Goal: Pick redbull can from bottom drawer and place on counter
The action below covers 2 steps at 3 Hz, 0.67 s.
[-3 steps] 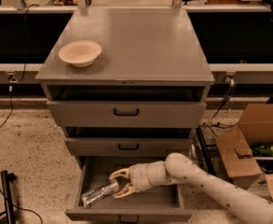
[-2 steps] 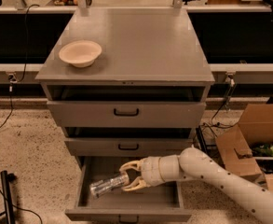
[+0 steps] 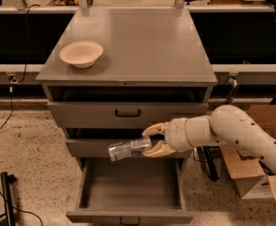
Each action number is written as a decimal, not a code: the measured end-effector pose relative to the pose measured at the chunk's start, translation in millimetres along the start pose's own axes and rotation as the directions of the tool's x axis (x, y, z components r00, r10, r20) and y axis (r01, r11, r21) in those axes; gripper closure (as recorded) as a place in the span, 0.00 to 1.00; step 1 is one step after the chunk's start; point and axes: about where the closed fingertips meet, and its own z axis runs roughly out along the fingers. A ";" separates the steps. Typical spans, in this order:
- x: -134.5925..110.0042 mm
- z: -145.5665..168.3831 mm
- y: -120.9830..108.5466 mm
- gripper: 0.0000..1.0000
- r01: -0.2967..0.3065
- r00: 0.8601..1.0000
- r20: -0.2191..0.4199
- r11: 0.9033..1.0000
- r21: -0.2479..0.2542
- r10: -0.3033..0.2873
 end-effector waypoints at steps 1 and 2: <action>0.6 1.2 1.2 1.00 0.000 1.000 0.002 1.000 -0.002 0.000; -10.7 -4.7 -4.4 1.00 0.035 0.999 -0.007 0.999 -0.003 -0.035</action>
Offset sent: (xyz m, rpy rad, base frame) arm 0.0025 0.0020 0.0328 -0.0421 -0.0648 0.0347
